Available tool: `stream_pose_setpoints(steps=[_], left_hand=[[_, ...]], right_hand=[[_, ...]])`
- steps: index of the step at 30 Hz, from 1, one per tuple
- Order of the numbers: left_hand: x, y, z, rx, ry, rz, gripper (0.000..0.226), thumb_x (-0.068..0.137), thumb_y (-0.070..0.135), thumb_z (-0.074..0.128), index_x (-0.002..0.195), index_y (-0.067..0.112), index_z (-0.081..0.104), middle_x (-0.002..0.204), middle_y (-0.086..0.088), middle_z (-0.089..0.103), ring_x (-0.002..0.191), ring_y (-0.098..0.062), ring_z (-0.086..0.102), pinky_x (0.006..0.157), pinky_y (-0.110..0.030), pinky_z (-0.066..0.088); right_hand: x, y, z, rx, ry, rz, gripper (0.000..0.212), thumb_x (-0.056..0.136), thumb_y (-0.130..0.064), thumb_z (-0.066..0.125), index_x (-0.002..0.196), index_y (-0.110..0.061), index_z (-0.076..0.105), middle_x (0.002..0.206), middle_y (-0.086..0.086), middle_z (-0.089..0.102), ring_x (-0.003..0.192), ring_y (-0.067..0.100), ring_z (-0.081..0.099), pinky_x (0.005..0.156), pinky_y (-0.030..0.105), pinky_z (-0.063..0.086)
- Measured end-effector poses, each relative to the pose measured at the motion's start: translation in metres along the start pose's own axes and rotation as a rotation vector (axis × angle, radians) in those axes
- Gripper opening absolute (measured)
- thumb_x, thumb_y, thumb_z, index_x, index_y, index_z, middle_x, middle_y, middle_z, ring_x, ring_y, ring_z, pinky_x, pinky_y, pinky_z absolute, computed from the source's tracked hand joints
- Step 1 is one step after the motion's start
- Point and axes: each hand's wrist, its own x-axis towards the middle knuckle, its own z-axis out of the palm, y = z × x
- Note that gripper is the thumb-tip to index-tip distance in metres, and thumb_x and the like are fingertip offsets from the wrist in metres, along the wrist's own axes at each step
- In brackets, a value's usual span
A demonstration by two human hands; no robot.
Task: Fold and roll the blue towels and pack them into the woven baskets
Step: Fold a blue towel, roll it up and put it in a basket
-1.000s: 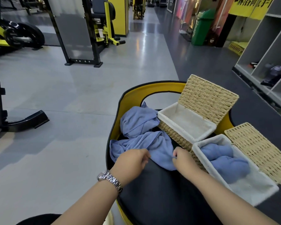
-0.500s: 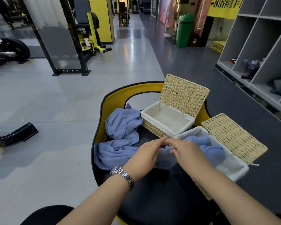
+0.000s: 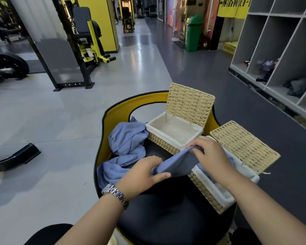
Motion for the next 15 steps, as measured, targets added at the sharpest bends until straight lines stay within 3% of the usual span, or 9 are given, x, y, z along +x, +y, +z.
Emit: stream_pose_setpoints(steps=[4,7,9,12,15], left_hand=[[-0.013,0.0,-0.028,0.199,-0.042,-0.052,0.038,0.087,0.045,0.059,0.065,0.031,0.031,0.057,0.01,0.038,0.053,-0.003,0.038,0.051,-0.018,0.025],[-0.025,0.004,-0.051,0.186,-0.005,-0.144,0.031,0.087,0.038,0.062,0.069,0.028,0.039,0.059,0.009,0.042,0.054,-0.006,0.04,0.051,-0.019,0.029],[-0.034,0.008,-0.068,0.158,0.014,-0.188,0.031,0.086,0.035,0.064,0.069,0.03,0.039,0.06,0.008,0.043,0.056,-0.007,0.042,0.052,-0.022,0.03],[-0.045,0.016,-0.094,0.197,0.09,-0.217,0.014,0.087,0.018,0.061,0.08,0.023,0.05,0.069,0.011,0.05,0.066,-0.01,0.047,0.061,-0.028,0.033],[-0.051,0.027,-0.115,0.261,0.226,-0.269,0.017,0.082,0.001,0.052,0.08,0.017,0.05,0.077,0.001,0.051,0.072,-0.018,0.048,0.063,-0.028,0.029]], right_hand=[[0.003,0.0,-0.021,0.015,0.136,0.066,0.016,0.087,-0.002,0.056,0.084,-0.012,0.068,0.086,0.001,0.064,0.082,0.015,0.057,0.063,0.008,0.037],[0.004,-0.003,-0.045,0.009,0.216,0.078,0.016,0.086,-0.002,0.057,0.084,-0.012,0.069,0.088,0.001,0.066,0.083,0.014,0.056,0.065,0.007,0.036],[0.002,-0.008,-0.062,0.002,0.26,0.071,0.017,0.085,-0.001,0.057,0.084,-0.012,0.07,0.088,0.001,0.065,0.084,0.015,0.056,0.066,0.013,0.037],[0.0,-0.017,-0.09,0.019,0.351,0.046,0.016,0.082,0.002,0.058,0.082,-0.008,0.07,0.086,0.005,0.067,0.085,0.02,0.058,0.072,0.023,0.038],[-0.004,-0.027,-0.114,0.031,0.423,0.017,0.017,0.081,0.002,0.057,0.082,-0.009,0.07,0.084,0.004,0.066,0.084,0.02,0.059,0.074,0.025,0.042]])
